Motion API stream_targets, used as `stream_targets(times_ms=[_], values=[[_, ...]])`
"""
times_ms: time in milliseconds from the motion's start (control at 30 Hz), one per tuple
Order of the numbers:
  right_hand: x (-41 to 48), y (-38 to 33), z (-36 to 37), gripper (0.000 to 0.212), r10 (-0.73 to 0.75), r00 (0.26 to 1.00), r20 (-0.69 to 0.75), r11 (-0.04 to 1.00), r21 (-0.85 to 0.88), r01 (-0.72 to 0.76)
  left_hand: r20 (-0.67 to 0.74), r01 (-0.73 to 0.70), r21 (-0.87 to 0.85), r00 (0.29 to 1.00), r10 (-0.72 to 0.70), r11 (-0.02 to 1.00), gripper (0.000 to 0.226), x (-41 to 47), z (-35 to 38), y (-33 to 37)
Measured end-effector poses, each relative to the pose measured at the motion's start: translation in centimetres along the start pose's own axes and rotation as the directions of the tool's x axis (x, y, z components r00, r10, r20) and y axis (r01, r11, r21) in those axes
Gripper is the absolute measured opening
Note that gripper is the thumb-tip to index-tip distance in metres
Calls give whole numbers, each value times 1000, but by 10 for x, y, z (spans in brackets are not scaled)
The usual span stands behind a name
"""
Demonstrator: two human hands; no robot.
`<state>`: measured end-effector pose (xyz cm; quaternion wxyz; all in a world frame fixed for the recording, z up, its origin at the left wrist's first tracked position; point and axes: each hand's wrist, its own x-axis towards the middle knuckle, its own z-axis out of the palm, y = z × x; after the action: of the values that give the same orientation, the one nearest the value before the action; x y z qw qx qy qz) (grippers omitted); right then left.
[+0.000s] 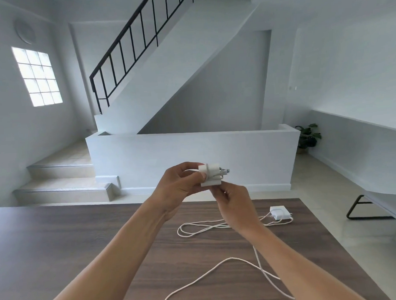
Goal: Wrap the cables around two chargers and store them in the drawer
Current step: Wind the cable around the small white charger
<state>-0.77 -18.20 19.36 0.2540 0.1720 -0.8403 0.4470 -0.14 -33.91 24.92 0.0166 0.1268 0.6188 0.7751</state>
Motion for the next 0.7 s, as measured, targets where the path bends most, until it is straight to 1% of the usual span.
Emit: stream_targets(times_ms=[133,233,333,400,567,633,700], values=[[-9,-6,4,33,-41,997,58,985,-164,50,-101,-31,119,994,43,992,16,5,-3,-9],[-11,-14,2,33,-11,988,151,941,-333,62,-128,-29,222,990,59,975,18,7,-7,-17],[-11,-22,-3,28,12,971,240,892,-442,98,-170,-18,226,984,57,974,19,7,-10,-19],[-10,-29,-7,27,-3,956,294,852,-500,156,-196,-21,255,978,73,967,20,7,-12,-18],[4,-48,-23,28,-81,925,371,719,-621,312,-171,-34,423,978,116,906,23,6,-16,-21],[12,-54,-31,30,-105,913,394,677,-644,356,-164,-46,454,977,135,890,22,5,-17,-22],[19,-60,-37,30,-127,897,424,637,-658,401,-129,-73,522,978,163,850,21,3,-17,-21]])
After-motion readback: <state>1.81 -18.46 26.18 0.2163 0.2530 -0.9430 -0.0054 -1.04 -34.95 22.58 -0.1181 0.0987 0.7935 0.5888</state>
